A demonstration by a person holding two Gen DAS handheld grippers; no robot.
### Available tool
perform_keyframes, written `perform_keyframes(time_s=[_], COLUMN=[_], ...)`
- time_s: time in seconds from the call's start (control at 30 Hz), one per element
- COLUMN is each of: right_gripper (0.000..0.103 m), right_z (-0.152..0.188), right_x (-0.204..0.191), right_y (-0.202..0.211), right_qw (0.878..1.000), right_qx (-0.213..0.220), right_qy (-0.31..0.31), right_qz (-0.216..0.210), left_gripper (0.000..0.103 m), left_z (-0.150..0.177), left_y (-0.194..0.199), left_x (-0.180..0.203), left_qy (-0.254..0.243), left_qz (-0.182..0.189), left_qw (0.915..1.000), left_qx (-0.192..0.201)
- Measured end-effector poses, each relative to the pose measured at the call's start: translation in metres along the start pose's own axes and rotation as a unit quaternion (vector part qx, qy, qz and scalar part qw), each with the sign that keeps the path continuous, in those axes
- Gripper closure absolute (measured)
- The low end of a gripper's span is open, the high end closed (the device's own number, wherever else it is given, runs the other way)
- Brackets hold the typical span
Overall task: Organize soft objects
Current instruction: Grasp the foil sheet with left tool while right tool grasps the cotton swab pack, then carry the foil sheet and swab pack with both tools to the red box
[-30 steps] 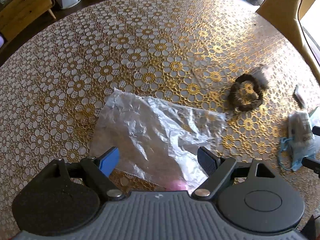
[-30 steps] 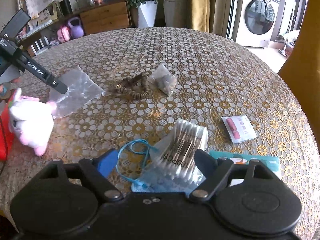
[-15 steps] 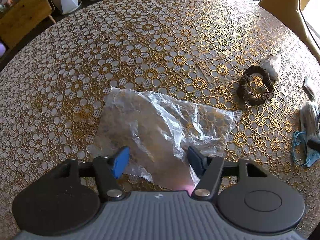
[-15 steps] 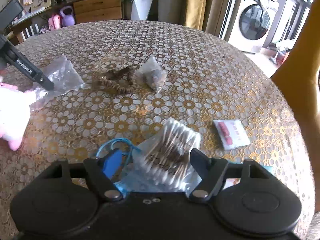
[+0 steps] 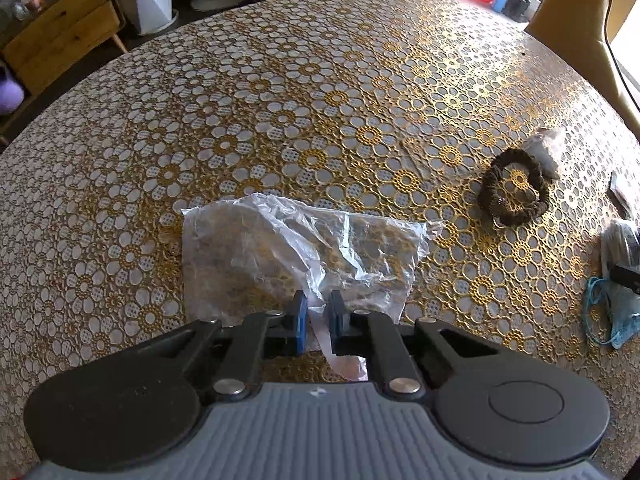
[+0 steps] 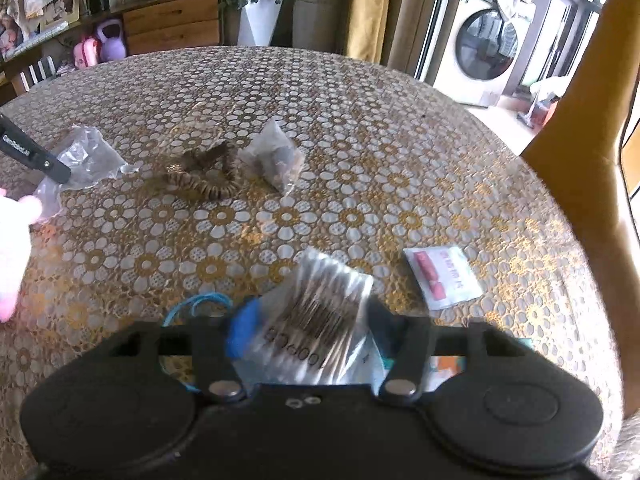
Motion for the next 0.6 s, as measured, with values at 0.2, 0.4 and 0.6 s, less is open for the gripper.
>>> perform_keyframes(time_s=[0.2,0.4,0.6], right_gripper=[0.067,0.069,0.069], right_z=[0.002,0.002,-0.002], right_x=[0.003,0.009,0.008], right_y=[0.005,0.030,0.064], right_qw=[1.000,0.998,0.995], right_qx=[0.017,0.055,0.090], right_qy=[-0.010,-0.023,-0.035], right_qz=[0.007,0.022,0.008], left_gripper=[0.094,0.095,0.095], left_z=[-0.002,-0.001,0.003], left_y=[0.010,0.036,0.075], left_x=[-0.008,-0.016,-0.025], left_qy=[0.025,0.049,0.078], left_qz=[0.006,0.009,0.015], left_qw=[0.9995,0.9980,0.9946], left_qx=[0.018,0.039,0.066])
Point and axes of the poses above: each gripper's, at about its wrist camera, not at the fingertips, and y roughly against the way its jaws point, x to its right, z to its underside, the point moved 2 cm from there along -y, roughly the way its jaws point, and after that the axes turned 13 degrees about y, right-handed, at the moved point
